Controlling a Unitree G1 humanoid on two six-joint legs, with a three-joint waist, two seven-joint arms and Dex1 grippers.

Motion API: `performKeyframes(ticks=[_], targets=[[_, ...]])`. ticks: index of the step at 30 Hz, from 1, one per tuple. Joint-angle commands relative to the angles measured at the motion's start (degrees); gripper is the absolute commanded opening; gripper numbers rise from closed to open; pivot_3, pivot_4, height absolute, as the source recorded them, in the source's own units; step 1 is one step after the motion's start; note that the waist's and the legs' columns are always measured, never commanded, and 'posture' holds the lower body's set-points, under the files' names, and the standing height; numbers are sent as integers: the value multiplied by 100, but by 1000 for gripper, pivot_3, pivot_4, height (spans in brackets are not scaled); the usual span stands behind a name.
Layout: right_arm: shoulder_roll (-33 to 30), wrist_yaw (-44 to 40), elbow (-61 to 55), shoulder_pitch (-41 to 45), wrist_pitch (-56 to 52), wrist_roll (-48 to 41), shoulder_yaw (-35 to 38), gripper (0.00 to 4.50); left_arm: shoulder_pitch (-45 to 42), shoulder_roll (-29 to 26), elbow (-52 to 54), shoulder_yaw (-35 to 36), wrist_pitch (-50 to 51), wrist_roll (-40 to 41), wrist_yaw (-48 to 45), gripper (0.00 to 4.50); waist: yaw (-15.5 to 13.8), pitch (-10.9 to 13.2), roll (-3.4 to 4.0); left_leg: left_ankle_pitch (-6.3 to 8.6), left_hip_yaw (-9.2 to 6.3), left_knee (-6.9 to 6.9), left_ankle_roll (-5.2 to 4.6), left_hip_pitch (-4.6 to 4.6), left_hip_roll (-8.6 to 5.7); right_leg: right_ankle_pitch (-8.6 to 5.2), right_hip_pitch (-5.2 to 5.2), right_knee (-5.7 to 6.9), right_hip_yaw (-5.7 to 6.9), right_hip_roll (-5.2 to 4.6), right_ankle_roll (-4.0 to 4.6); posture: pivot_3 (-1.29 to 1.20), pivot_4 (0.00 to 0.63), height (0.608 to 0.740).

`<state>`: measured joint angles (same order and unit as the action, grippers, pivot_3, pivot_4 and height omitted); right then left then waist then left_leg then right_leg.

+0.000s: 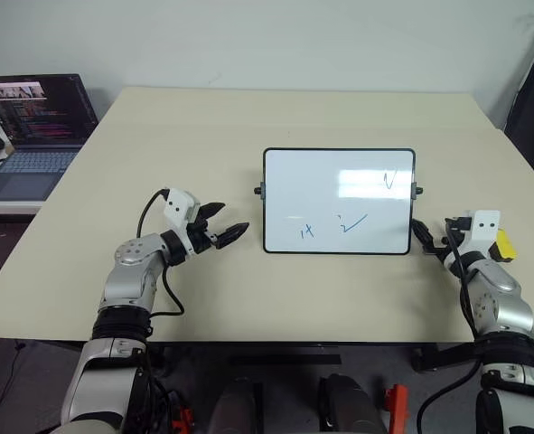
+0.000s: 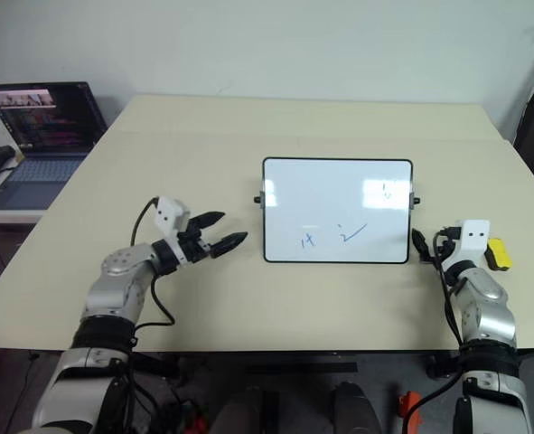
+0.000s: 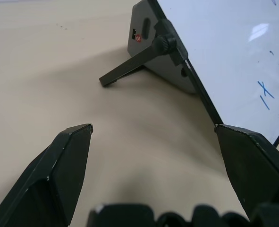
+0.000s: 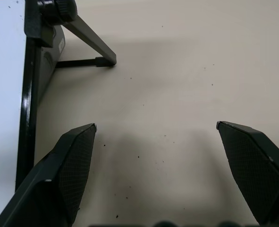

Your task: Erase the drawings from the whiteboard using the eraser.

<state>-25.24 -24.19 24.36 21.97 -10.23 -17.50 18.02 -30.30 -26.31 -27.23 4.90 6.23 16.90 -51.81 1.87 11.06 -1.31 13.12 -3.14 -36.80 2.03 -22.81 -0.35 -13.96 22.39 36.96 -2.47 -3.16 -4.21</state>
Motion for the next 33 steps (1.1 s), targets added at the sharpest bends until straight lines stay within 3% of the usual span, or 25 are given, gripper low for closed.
performKeyframes(ticks=[1,11,21,25,28,33], targets=[[-67,-22,-13,148,131,-61,105,4470,-71,-38,178,162,-63,97,40,4500,0,0,0,0,0,0,0,0,0,0,0,0,0,0,0,0,150,740],[-202,-221,43,312,128,-2,30,4470,41,-302,659,227,369,392,-381,4500,6,0,0,0,0,-1,0,0,0,0,0,0,0,0,0,0,150,740],[-836,-422,-941,-137,-548,-253,399,4470,278,-1453,3445,196,2687,1899,-1279,4500,0,4,6,0,-1,5,0,-2,3,-3,5,2,0,-1,5,0,150,740],[-1263,-346,-565,-101,-446,-95,545,4470,-321,-821,3911,-382,3156,2206,-979,4500,-59,5,7,0,-7,-5,0,-2,-3,-5,-10,-5,9,-3,1,0,150,740],[-1549,-371,-254,-83,-479,-136,707,4470,-626,-214,3957,-1179,3037,1897,-969,4500,-32,4,5,0,-2,-7,0,-1,-2,-5,-11,-8,5,-2,1,0,150,740],[-2167,-689,912,130,-557,-52,709,4470,-596,278,3662,-1912,2469,1339,-1091,4500,31,4,9,0,12,1,0,3,0,-6,-5,-7,-8,2,5,0,150,740]])
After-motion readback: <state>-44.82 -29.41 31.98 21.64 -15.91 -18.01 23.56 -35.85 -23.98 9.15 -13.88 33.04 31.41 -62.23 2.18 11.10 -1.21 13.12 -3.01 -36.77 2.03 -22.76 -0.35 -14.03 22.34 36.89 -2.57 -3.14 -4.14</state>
